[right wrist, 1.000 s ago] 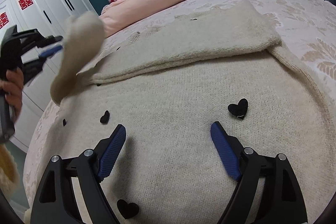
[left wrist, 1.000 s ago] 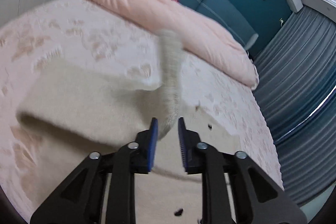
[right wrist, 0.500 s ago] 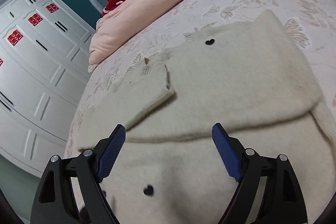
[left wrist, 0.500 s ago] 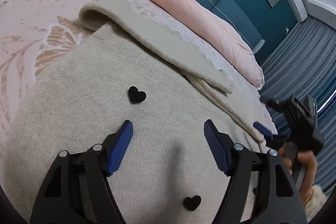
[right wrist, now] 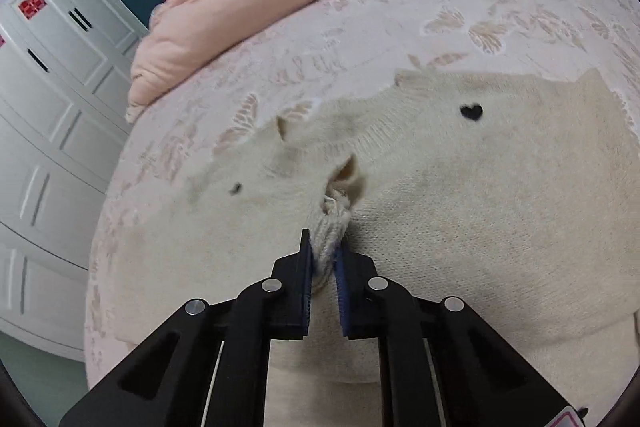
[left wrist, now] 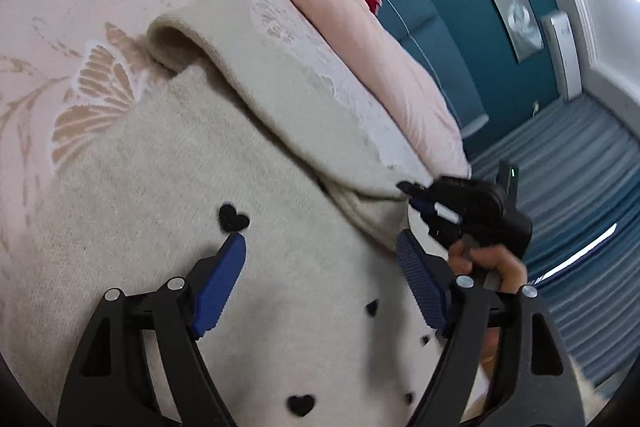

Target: Fold small clothes

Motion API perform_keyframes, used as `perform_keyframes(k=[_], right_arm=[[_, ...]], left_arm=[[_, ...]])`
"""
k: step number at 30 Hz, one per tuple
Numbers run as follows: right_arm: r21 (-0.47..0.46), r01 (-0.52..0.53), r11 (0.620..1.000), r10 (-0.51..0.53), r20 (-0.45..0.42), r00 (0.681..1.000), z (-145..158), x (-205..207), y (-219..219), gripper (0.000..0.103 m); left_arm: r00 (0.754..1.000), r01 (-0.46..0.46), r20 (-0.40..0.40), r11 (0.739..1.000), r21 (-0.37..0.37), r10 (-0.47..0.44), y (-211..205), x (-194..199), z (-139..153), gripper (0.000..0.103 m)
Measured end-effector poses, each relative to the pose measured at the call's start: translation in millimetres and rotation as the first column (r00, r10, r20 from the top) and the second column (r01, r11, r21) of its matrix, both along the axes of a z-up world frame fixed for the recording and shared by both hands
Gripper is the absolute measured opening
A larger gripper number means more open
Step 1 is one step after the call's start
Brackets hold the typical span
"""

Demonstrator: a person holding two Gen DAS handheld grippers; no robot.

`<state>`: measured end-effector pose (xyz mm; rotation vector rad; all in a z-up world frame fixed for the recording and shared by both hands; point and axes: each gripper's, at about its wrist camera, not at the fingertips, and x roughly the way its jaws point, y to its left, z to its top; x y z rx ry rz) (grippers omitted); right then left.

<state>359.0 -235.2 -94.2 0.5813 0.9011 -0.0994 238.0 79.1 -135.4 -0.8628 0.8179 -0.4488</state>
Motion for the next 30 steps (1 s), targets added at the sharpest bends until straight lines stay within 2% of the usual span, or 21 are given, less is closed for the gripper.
perform_keyframes(k=[3, 5, 7, 9, 11, 14, 15, 17, 18, 20, 22, 23, 24, 27, 30], right_arm=[[0.036, -0.071, 0.997, 0.066, 0.126, 0.990, 55.6, 5.6, 2.5, 0.010], [0.008, -0.113, 0.994, 0.110, 0.184, 0.977, 91.1, 11.7, 5.2, 0.011], [-0.037, -0.151, 0.988, 0.155, 0.179, 0.971, 107.0, 15.8, 2.4, 0.012], [-0.054, -0.156, 0.986, 0.161, 0.120, 0.980, 95.0, 17.2, -4.1, 0.013], [-0.009, -0.159, 0.987, 0.160, 0.048, 0.986, 61.3, 12.0, -11.3, 0.014], [0.063, -0.168, 0.984, 0.168, 0.005, 0.986, 9.7, -0.2, -14.8, 0.018], [0.073, -0.154, 0.985, 0.153, 0.022, 0.988, -0.1, -6.0, -16.1, 0.022], [0.092, -0.123, 0.988, 0.120, 0.042, 0.992, -9.5, -16.7, -18.3, 0.043], [0.104, -0.108, 0.989, 0.103, 0.053, 0.993, -10.3, -23.6, -21.4, 0.044], [0.107, -0.079, 0.991, 0.070, 0.084, 0.994, -6.8, -42.4, -30.6, 0.048], [0.057, -0.036, 0.998, 0.030, 0.101, 0.994, -1.6, -64.6, -41.3, 0.056], [0.032, -0.023, 0.999, 0.020, 0.112, 0.993, -0.2, -76.4, -47.3, 0.060], [0.007, -0.011, 1.000, 0.010, 0.114, 0.993, -0.6, -87.0, -52.7, 0.060], [-0.001, 0.008, 1.000, -0.008, 0.102, 0.995, -8.6, -120.2, -63.4, 0.060], [0.055, 0.007, 0.998, -0.012, 0.094, 0.996, -20.3, -150.3, -62.8, 0.060]], left_arm=[[0.996, -0.087, -0.044, 0.986, -0.139, 0.081, 14.1, 32.2, 9.5, 0.082], [0.990, -0.132, -0.067, 0.976, -0.175, 0.122, 16.7, 58.0, 16.3, 0.082], [0.983, -0.166, -0.108, 0.969, -0.183, 0.148, 17.1, 85.4, 17.4, 0.082], [0.969, -0.202, -0.174, 0.965, -0.166, 0.173, 18.8, 102.1, 11.7, 0.082], [0.962, -0.212, -0.205, 0.967, -0.140, 0.181, 20.1, 105.6, 7.1, 0.082], [0.970, -0.198, -0.151, 0.979, -0.038, 0.190, 18.9, 92.7, 7.7, 0.084], [0.972, -0.197, -0.133, 0.980, 0.004, 0.196, 18.6, 89.1, 7.4, 0.086], [0.973, -0.193, -0.112, 0.979, 0.071, 0.200, 18.0, 81.5, 6.8, 0.087], [0.973, -0.192, -0.111, 0.978, 0.085, 0.201, 17.7, 78.5, 8.0, 0.087], [0.984, -0.153, -0.074, 0.984, 0.090, 0.160, 10.2, 76.4, 20.7, 0.086], [0.997, -0.070, -0.006, 0.991, 0.110, 0.071, -10.7, 81.1, 41.6, 0.087], [0.999, -0.021, 0.029, 0.991, 0.134, 0.017, -26.7, 88.4, 54.1, 0.089], [0.997, 0.037, 0.060, 0.987, 0.159, -0.047, -45.6, 95.2, 64.5, 0.096], [0.966, 0.221, 0.078, 0.947, 0.234, -0.245, -115.9, 115.2, 69.8, 0.097], [0.947, 0.303, 0.014, 0.907, 0.293, -0.321, -172.5, 134.2, 47.9, 0.096]])
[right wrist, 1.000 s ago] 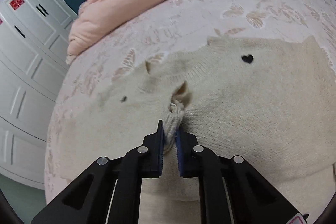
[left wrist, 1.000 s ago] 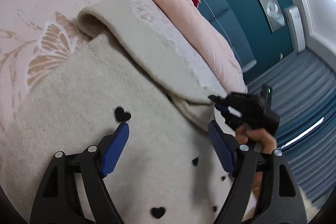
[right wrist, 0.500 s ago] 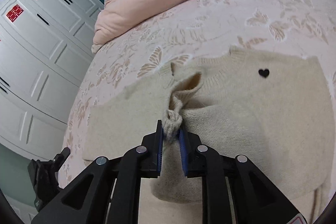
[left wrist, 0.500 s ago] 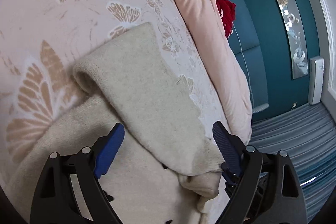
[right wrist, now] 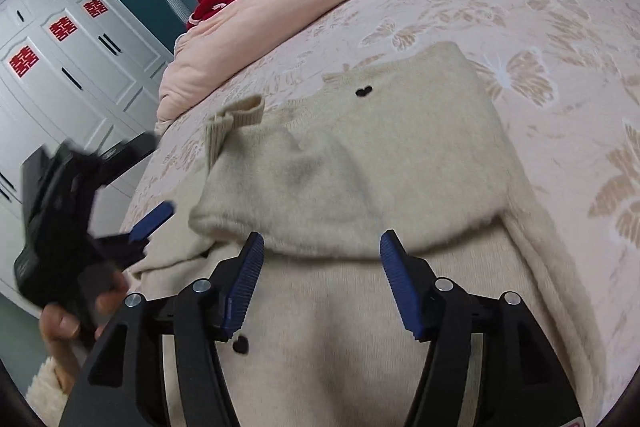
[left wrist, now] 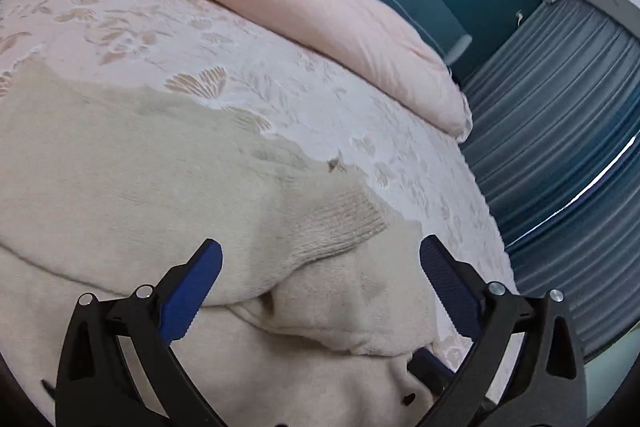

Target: Fold small clothes

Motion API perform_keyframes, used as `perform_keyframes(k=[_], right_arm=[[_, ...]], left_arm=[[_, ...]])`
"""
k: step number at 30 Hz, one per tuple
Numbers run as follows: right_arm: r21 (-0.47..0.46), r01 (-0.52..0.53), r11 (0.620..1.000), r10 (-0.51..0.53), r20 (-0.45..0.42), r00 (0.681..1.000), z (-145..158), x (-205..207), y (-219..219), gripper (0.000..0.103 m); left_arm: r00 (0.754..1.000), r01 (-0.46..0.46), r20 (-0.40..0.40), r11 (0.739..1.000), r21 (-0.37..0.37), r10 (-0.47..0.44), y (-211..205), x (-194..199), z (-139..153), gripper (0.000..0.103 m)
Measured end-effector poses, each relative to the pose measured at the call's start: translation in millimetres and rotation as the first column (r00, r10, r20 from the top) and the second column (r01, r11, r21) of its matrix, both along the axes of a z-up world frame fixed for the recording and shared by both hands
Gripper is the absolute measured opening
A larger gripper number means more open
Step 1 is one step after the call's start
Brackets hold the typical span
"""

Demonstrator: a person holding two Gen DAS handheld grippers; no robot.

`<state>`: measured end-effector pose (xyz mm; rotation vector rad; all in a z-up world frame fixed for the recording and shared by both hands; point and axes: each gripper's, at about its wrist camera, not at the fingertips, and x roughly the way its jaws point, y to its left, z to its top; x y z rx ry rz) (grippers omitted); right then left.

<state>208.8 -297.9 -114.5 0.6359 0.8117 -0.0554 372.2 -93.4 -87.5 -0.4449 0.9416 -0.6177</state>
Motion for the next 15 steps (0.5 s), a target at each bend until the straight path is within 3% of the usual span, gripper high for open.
perform_keyframes(k=[2, 3, 4, 6, 8, 10, 12, 15], right_arm=[[0.008, -0.027, 1.000, 0.027, -0.010, 1.000, -6.2, -12.9, 8.1, 0.060], [0.010, -0.039, 0.999, 0.039, -0.017, 0.999, -9.4, -16.5, 12.6, 0.060], [0.014, -0.056, 0.998, 0.057, -0.025, 0.998, -13.2, -19.0, 17.9, 0.060], [0.031, -0.073, 0.997, 0.074, -0.035, 0.997, -20.1, -18.6, 27.4, 0.060], [0.063, -0.094, 0.994, 0.096, -0.030, 0.995, -25.4, -8.4, 37.2, 0.061], [0.080, -0.112, 0.991, 0.113, -0.013, 0.993, -27.2, 8.9, 47.7, 0.061], [0.094, -0.113, 0.989, 0.112, 0.018, 0.994, -26.9, 31.5, 57.8, 0.068], [0.122, -0.110, 0.986, 0.107, 0.030, 0.994, -28.4, 67.4, 75.8, 0.075]], left_arm=[[0.998, 0.011, -0.067, 1.000, -0.003, -0.011, -21.2, 14.2, -20.6, 0.081], [0.995, -0.006, -0.103, 1.000, 0.010, 0.007, -26.5, 20.3, -29.8, 0.051], [0.990, -0.031, -0.137, 0.999, 0.008, 0.031, -24.9, 26.7, -37.6, 0.035], [0.978, -0.094, -0.193, 0.992, -0.088, 0.076, -7.3, 33.3, -40.7, 0.019], [0.981, -0.132, -0.163, 0.979, -0.153, 0.106, 17.6, 33.3, -26.0, 0.014], [0.988, -0.146, -0.079, 0.975, -0.169, 0.135, 44.0, 28.3, 0.4, 0.009], [0.991, -0.135, -0.015, 0.972, -0.193, 0.135, 68.1, 23.4, 24.3, 0.009], [0.989, -0.140, 0.033, 0.977, -0.159, 0.147, 93.6, 20.4, 45.0, 0.009]])
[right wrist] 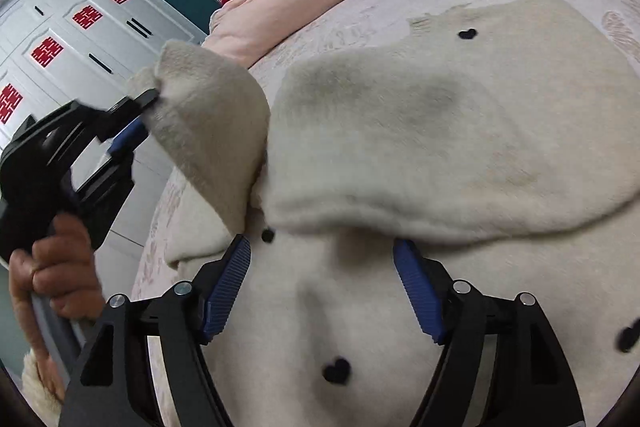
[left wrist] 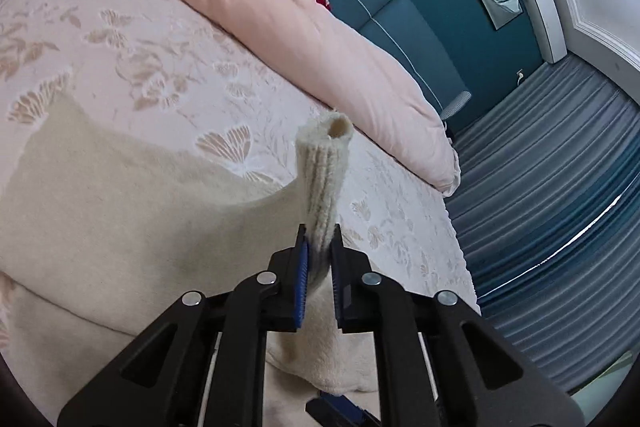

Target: Fold small clothes

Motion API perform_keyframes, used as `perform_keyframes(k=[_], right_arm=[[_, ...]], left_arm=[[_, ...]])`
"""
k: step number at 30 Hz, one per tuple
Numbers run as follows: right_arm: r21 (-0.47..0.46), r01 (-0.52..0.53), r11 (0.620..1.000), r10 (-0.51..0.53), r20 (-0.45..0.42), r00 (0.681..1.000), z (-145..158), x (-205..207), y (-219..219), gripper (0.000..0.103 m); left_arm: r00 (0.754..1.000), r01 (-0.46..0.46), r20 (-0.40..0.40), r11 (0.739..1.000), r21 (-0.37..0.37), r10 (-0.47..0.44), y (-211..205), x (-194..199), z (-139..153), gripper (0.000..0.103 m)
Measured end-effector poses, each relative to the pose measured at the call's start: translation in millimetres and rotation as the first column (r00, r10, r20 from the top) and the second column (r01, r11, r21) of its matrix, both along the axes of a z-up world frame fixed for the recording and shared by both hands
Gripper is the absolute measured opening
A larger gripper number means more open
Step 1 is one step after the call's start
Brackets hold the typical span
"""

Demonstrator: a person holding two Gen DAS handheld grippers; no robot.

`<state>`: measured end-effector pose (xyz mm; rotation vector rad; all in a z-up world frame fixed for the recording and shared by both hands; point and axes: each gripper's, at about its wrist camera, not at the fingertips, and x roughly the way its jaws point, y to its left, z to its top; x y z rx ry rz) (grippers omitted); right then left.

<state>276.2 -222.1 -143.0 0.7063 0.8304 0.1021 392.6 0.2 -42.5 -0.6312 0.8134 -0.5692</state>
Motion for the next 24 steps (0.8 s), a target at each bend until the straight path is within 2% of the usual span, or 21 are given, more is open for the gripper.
perform_keyframes(k=[3, 6, 7, 9, 11, 12, 14, 16, 18, 19, 20, 21, 22, 23, 24], right_arm=[[0.015, 0.054, 0.998, -0.053, -0.058, 0.997, -11.5, 29.4, 12.0, 0.077], [0.045, 0.195, 0.980, -0.187, -0.135, 0.973, -13.2, 25.6, 10.9, 0.071], [0.017, 0.228, 0.974, -0.223, -0.149, 0.963, -5.1, 15.5, 12.8, 0.072], [-0.055, 0.256, 0.965, -0.260, -0.094, 0.961, 16.5, -12.3, 23.2, 0.074], [-0.191, 0.198, 0.962, -0.203, -0.009, 0.979, 36.6, -25.8, 46.6, 0.073], [-0.263, 0.135, 0.955, -0.140, 0.002, 0.990, 41.3, -20.7, 60.0, 0.072], [-0.404, -0.009, 0.915, 0.002, -0.018, 1.000, 41.4, 7.7, 82.5, 0.070], [-0.548, -0.096, 0.831, 0.075, -0.060, 0.995, 33.5, 42.2, 100.5, 0.070], [-0.644, -0.156, 0.749, 0.102, -0.120, 0.987, 18.7, 74.6, 111.2, 0.071], [-0.658, -0.212, 0.722, 0.123, -0.179, 0.976, 7.3, 90.5, 112.8, 0.059], [-0.646, -0.253, 0.720, 0.140, -0.222, 0.965, -1.1, 104.2, 112.7, 0.031], [-0.647, -0.248, 0.721, 0.126, -0.229, 0.965, -3.4, 108.7, 111.0, 0.028], [-0.636, -0.232, 0.736, 0.125, -0.209, 0.970, 1.0, 111.0, 108.7, 0.011], [-0.615, -0.239, 0.752, 0.136, -0.209, 0.968, 6.6, 112.7, 108.8, 0.010], [-0.574, -0.239, 0.783, 0.161, -0.185, 0.970, 16.3, 111.6, 109.9, 0.010]], left_arm=[[0.998, -0.056, 0.014, 0.998, -0.018, 0.056, 30.3, -2.8, 14.6, 0.009], [0.991, -0.102, 0.082, 0.994, -0.037, 0.105, 61.1, -9.4, 42.2, 0.009], [0.987, -0.117, 0.108, 0.992, -0.041, 0.121, 71.3, -12.3, 52.6, 0.009], [0.980, -0.133, 0.141, 0.989, -0.061, 0.141, 89.6, -14.8, 68.6, 0.009], [0.979, -0.131, 0.149, 0.989, -0.067, 0.140, 101.7, -11.7, 78.1, 0.009], [0.978, -0.133, 0.152, 0.989, -0.065, 0.142, 105.8, -11.4, 80.5, 0.009], [0.975, -0.146, 0.159, 0.987, -0.072, 0.156, 111.7, -12.1, 84.1, 0.009], [0.974, -0.155, 0.152, 0.984, -0.089, 0.167, 116.8, -12.5, 86.2, 0.009], [0.972, -0.160, 0.157, 0.983, -0.086, 0.172, 120.3, -14.2, 89.1, 0.009], [0.971, -0.162, 0.163, 0.984, -0.080, 0.173, 121.4, -14.4, 91.5, 0.009], [0.971, -0.160, 0.167, 0.984, -0.075, 0.171, 123.8, -14.9, 92.5, 0.009], [0.971, -0.163, 0.168, 0.984, -0.068, 0.173, 125.8, -14.1, 94.2, 0.009], [0.970, -0.165, 0.169, 0.984, -0.067, 0.174, 128.2, -13.6, 95.2, 0.009], [0.969, -0.166, 0.173, 0.984, -0.068, 0.176, 131.3, -12.7, 96.1, 0.009], [0.967, -0.173, 0.178, 0.983, -0.067, 0.182, 134.1, -12.5, 97.6, 0.009]])
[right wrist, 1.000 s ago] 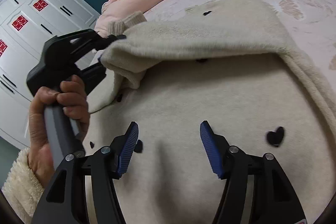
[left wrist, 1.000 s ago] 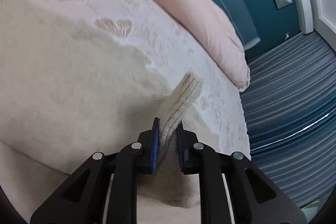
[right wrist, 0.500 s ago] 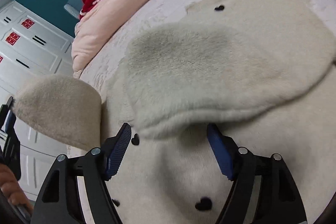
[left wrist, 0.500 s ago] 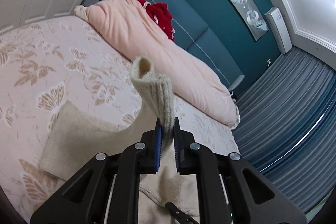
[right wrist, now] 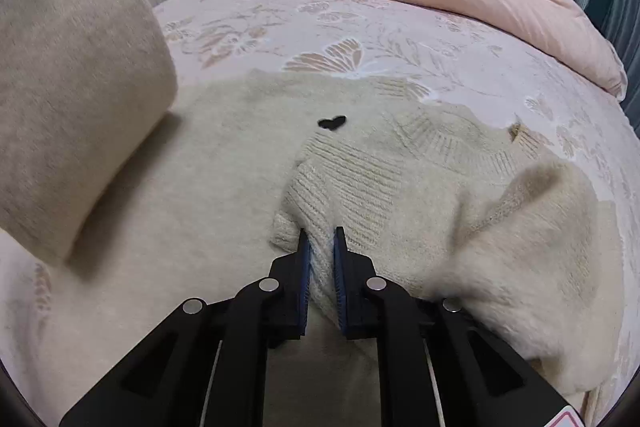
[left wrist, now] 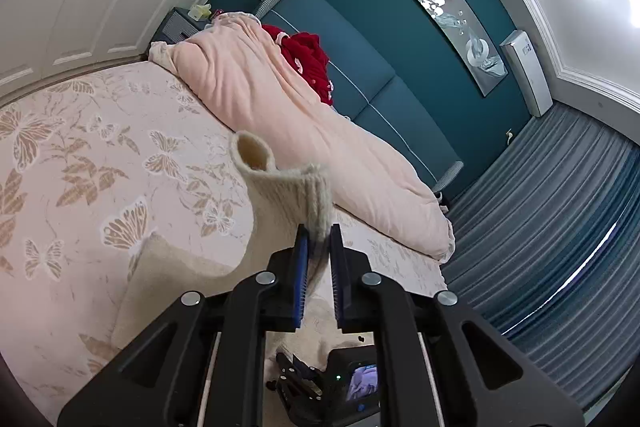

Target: Fold small clothes

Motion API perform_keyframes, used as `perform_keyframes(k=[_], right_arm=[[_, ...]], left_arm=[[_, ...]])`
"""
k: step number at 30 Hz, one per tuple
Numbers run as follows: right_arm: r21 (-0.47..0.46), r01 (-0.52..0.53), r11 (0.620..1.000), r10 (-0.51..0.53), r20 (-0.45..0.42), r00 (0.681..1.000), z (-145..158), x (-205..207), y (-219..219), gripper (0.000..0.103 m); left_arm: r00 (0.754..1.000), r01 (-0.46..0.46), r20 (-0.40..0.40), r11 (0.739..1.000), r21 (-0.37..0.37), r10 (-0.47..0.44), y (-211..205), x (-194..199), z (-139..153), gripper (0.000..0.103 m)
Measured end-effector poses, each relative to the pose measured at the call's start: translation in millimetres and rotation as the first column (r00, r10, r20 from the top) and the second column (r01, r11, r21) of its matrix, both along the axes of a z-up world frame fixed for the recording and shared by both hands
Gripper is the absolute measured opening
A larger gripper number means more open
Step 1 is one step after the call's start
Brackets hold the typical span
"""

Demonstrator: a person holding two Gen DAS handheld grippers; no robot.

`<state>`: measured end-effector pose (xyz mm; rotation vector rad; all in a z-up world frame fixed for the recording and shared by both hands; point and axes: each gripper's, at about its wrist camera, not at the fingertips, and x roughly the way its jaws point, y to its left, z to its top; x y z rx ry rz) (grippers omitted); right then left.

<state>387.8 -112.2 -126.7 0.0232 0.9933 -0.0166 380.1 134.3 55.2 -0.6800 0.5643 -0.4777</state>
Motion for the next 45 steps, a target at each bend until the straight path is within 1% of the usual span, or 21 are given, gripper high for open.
perform_keyframes(k=[2, 4, 7, 8, 10, 12, 13, 15, 17, 19, 20, 23, 26, 29, 31, 34, 35, 37, 40, 42, 45], right_arm=[[0.169, -0.065, 0.983, 0.054, 0.069, 0.996, 24.5, -8.8, 14.6, 0.010], [0.236, -0.166, 0.958, 0.142, 0.114, 0.983, 39.6, -14.0, 40.1, 0.012], [0.292, -0.272, 0.917, 0.283, 0.004, 0.959, 11.4, -5.0, 82.4, 0.021], [0.304, -0.280, 0.911, 0.302, -0.026, 0.953, -0.9, -4.2, 88.3, 0.021], [0.308, -0.268, 0.913, 0.273, 0.027, 0.961, 2.5, -17.1, 82.2, 0.023], [0.339, -0.241, 0.909, 0.225, 0.086, 0.970, 22.0, -39.6, 58.4, 0.039], [0.328, -0.210, 0.921, 0.180, 0.122, 0.976, 31.3, -52.8, 42.7, 0.053], [0.273, -0.132, 0.953, 0.081, 0.190, 0.978, 49.4, -78.8, 11.1, 0.058], [0.236, -0.117, 0.965, 0.073, 0.186, 0.980, 59.5, -86.1, 1.9, 0.058], [0.152, -0.155, 0.976, 0.128, 0.171, 0.977, 68.1, -73.7, 15.7, 0.058], [0.097, -0.190, 0.977, 0.170, 0.180, 0.969, 73.8, -69.0, 26.3, 0.063], [-0.033, -0.329, 0.944, 0.330, 0.162, 0.930, 78.6, -45.9, 78.2, 0.069], [-0.126, -0.448, 0.885, 0.454, 0.022, 0.891, 58.7, -17.2, 136.4, 0.068], [-0.273, -0.503, 0.820, 0.497, -0.098, 0.863, 19.3, 3.5, 181.5, 0.067], [-0.269, -0.504, 0.820, 0.483, -0.146, 0.863, 1.6, 14.8, 189.5, 0.064], [-0.134, -0.441, 0.887, 0.418, -0.172, 0.892, -1.0, 30.8, 180.0, 0.036], [-0.089, -0.411, 0.907, 0.392, -0.175, 0.903, 3.1, 35.2, 174.8, 0.014], [0.010, -0.368, 0.930, 0.363, -0.184, 0.913, 13.3, 42.3, 164.7, 0.010], [0.192, -0.277, 0.941, 0.298, -0.091, 0.950, 53.8, 44.9, 138.0, 0.009], [0.366, -0.235, 0.900, 0.250, 0.006, 0.968, 92.3, 42.9, 109.2, 0.009], [0.529, -0.214, 0.821, 0.146, 0.167, 0.975, 148.3, 23.3, 56.7, 0.009]], left_arm=[[1.000, -0.004, 0.016, 1.000, -0.014, 0.005, 5.6, -1.4, 4.9, 0.008], [0.999, -0.010, 0.042, 1.000, -0.023, 0.011, 9.2, -3.5, 11.6, 0.008], [0.998, -0.009, 0.064, 1.000, -0.021, 0.011, 3.1, -5.5, 20.3, 0.009], [0.998, -0.004, 0.057, 1.000, -0.010, 0.005, -1.1, -4.2, 19.9, 0.009], [0.999, 0.019, 0.032, 1.000, 0.002, -0.019, -9.0, -3.1, 15.3, 0.009], [0.999, 0.038, 0.016, 0.999, 0.023, -0.038, -13.2, -3.8, 8.2, 0.012], [0.999, 0.042, 0.006, 0.999, 0.031, -0.042, -13.8, -4.4, 2.6, 0.021], [0.999, 0.028, -0.046, 0.999, 0.032, -0.026, -10.8, -6.6, -15.7, 0.041], [0.995, 0.005, -0.103, 1.000, 0.006, -0.004, -3.6, -12.3, -39.4, 0.042], [0.988, -0.024, -0.150, 1.000, -0.016, 0.021, 4.3, -23.6, -61.3, 0.042], [0.985, -0.044, -0.167, 0.999, -0.013, 0.041, 8.1, -31.8, -70.6, 0.042], [0.971, -0.100, -0.216, 0.995, 0.019, 0.102, 21.2, -62.4, -98.6, 0.046], [0.947, -0.132, -0.293, 0.991, 0.018, 0.132, 35.3, -95.4, -130.0, 0.047], [0.933, -0.189, -0.312, 0.982, 0.008, 0.182, 55.5, -133.9, -147.9, 0.051], [0.929, -0.202, -0.317, 0.979, 0.000, 0.191, 67.8, -153.3, -153.8, 0.051], [0.928, -0.200, -0.320, 0.980, 0.006, 0.191, 79.6, -170.0, -155.9, 0.051], [0.929, -0.191, -0.320, 0.982, 0.012, 0.185, 81.0, -172.7, -155.4, 0.051], [0.932, -0.166, -0.324, 0.986, 0.022, 0.164, 80.6, -174.3, -155.2, 0.051], [0.933, -0.139, -0.335, 0.990, 0.000, 0.132, 73.2, -176.7, -154.5, 0.052], [0.939, -0.104, -0.331, 0.995, -0.008, 0.096, 61.2, -176.5, -151.5, 0.052], [0.944, -0.048, -0.327, 0.999, -0.019, 0.039, 34.1, -173.2, -145.6, 0.055]])
